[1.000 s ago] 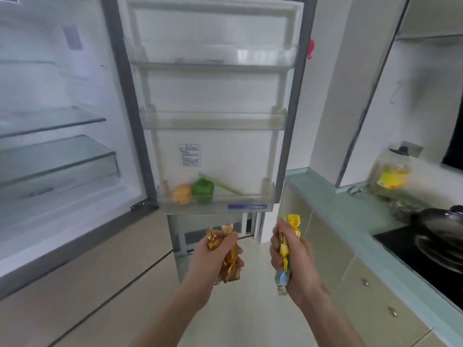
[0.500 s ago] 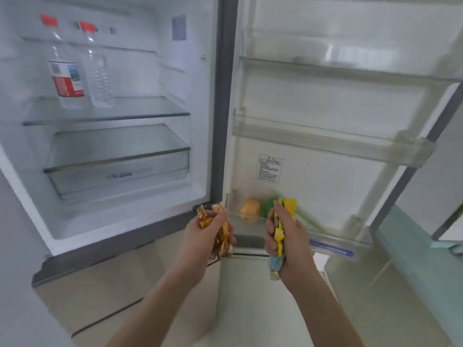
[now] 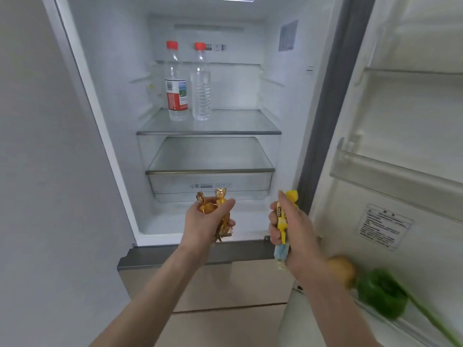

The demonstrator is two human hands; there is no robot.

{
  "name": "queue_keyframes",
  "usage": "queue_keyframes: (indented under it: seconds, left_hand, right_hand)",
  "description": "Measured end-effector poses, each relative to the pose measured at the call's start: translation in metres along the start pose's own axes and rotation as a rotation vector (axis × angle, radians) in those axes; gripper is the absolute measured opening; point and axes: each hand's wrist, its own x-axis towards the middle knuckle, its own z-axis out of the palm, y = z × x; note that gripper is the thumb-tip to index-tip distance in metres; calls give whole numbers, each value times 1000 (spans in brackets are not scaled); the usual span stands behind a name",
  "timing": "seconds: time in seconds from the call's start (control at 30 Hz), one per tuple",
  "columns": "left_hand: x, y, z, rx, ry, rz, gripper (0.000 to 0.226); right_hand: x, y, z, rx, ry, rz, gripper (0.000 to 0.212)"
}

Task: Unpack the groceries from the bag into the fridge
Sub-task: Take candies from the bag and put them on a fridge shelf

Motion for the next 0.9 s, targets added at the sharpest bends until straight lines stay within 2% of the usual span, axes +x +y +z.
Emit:
queue_keyframes:
  seconds: [0.17, 0.27, 0.53, 0.63, 0.7, 0.8, 0.9]
  left_hand:
    - [39, 19, -13, 38, 108, 7, 41]
    - [71, 27, -17, 21, 115, 19, 38]
    - [163, 41, -25, 11, 56, -31, 42]
    - [194, 45, -31, -55, 14, -31, 35]
    - [211, 49, -35, -5, -22, -25, 28]
    - [233, 55, -40, 85, -43, 5, 16]
    - [251, 61, -43, 150, -67, 20, 13]
  right_hand:
    - [57, 5, 33, -46, 29, 70, 37]
    - [93, 10, 50, -71, 28, 94, 38]
    - [179, 14, 100, -105, 1, 64, 32]
    - [206, 13, 116, -135, 5, 38, 25]
    - [222, 13, 124, -163, -7, 23, 21]
    - [243, 11, 132, -321, 0, -34, 23]
    - [261, 6, 137, -462, 28, -112, 26]
